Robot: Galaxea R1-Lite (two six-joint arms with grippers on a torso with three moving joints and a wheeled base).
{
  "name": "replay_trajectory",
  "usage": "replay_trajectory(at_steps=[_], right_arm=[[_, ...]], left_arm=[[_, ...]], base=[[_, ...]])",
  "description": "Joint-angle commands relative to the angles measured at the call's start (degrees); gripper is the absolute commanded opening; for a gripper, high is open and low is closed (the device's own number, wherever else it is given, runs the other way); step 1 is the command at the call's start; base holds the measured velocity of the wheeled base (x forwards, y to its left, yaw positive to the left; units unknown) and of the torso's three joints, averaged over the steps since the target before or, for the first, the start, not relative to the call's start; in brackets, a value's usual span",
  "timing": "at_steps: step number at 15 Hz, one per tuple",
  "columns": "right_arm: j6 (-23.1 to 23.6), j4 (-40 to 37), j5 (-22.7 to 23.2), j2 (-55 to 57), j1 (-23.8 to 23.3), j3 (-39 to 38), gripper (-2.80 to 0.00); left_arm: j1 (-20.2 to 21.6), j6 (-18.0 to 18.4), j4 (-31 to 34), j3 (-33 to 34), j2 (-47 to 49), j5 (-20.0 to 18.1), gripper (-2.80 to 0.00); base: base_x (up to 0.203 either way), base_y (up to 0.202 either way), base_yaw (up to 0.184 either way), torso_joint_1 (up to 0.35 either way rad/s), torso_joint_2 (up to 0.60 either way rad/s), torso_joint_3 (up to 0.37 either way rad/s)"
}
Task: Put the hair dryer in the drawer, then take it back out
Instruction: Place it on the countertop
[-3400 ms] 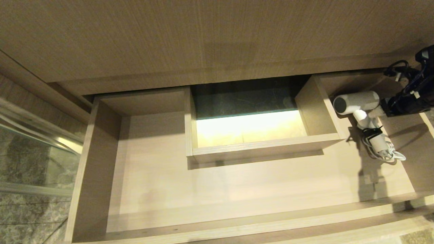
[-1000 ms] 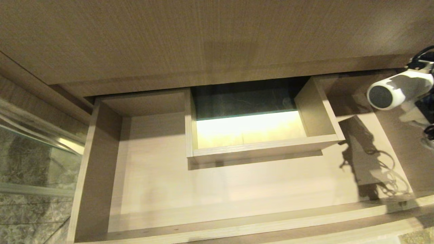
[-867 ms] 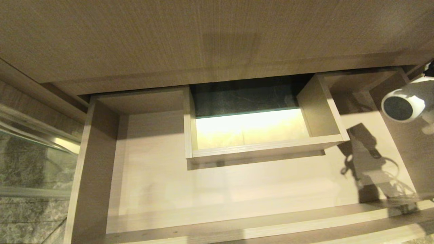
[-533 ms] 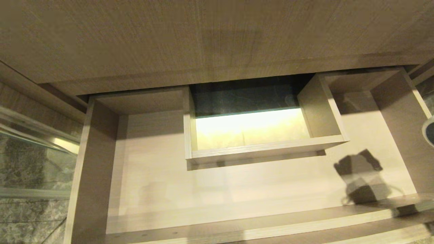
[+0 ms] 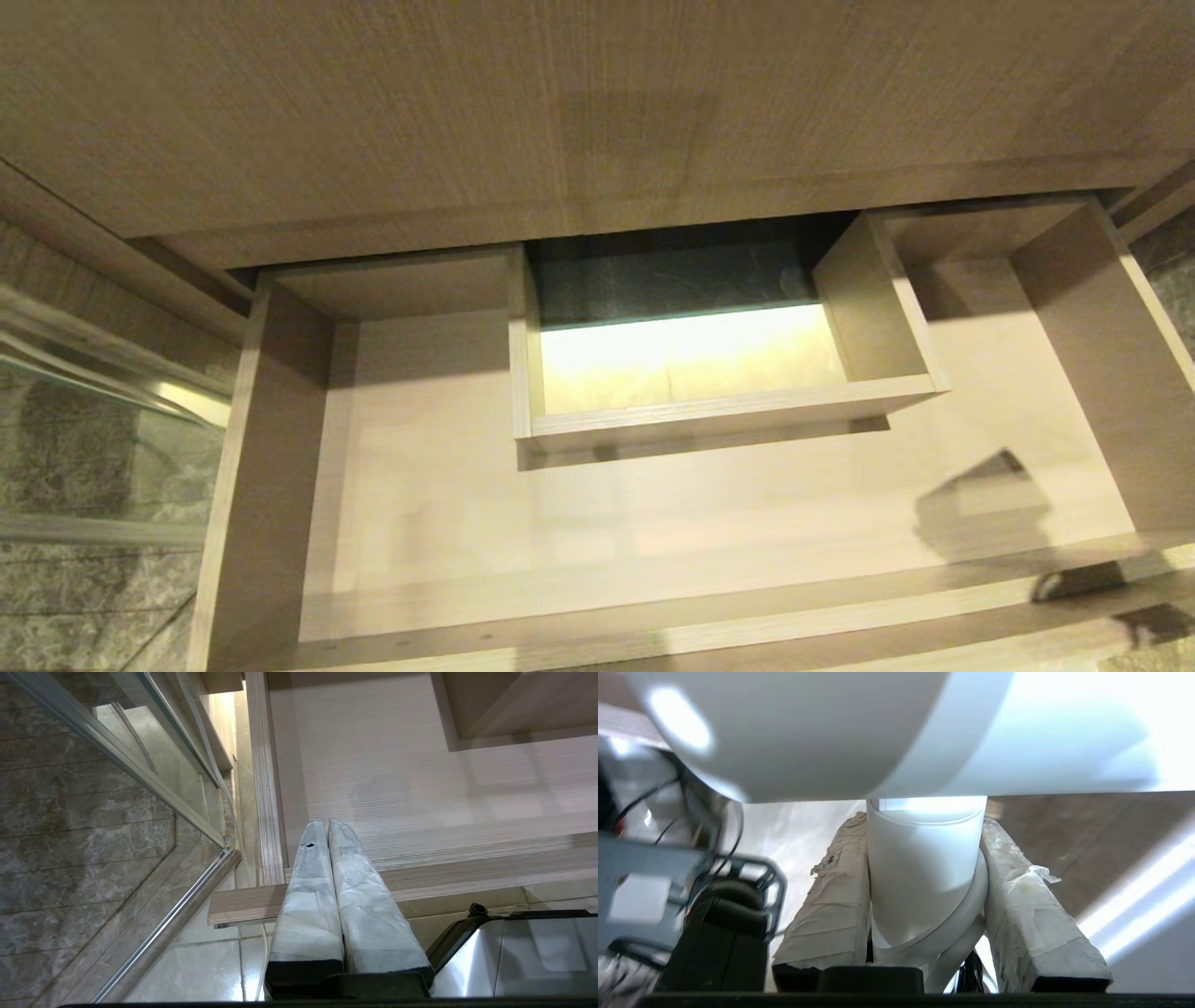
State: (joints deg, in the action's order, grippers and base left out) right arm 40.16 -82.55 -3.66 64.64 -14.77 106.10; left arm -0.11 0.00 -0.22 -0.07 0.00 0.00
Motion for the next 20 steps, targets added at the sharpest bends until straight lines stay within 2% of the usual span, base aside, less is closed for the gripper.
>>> replay_trajectory(at_steps=[1,4,8,12,16,20], right_arm=[[0.2,-0.2,0.2,-4.0,0.0,4.4,-2.80],[-0.3,7.0,0.7,-6.2,-0.9,5.5,-2.80],[-2.8,8.5,0.7,-7.0,-1.1,5.4,-2.80],[-10.7,15.7,0.4,-10.3,-1.4,5.3,-2.80],[-11.4,18.4,2.0,-13.0,-3.3,5.2,-2.80],[-11.4,18.9,5.5,-13.8,-4.4,4.9,-2.80]], left_arm=[[0.0,0.0,0.0,0.0,0.0,0.0,-2.80],[0.0,0.0,0.0,0.0,0.0,0.0,-2.80],[0.0,0.0,0.0,0.0,0.0,0.0,-2.80],[0.0,0.0,0.0,0.0,0.0,0.0,-2.80],[0.0,0.0,0.0,0.0,0.0,0.0,-2.80],[0.0,0.0,0.0,0.0,0.0,0.0,-2.80]], base=[[0.000,0.000,0.000,0.002,-0.04,0.003],[0.000,0.000,0.000,0.002,-0.04,0.002],[0.000,0.000,0.000,0.002,-0.04,0.003],[0.000,0.000,0.000,0.001,-0.02,0.001],[0.000,0.000,0.000,0.051,-0.03,-0.016],[0.000,0.000,0.000,0.226,-0.44,-0.179]])
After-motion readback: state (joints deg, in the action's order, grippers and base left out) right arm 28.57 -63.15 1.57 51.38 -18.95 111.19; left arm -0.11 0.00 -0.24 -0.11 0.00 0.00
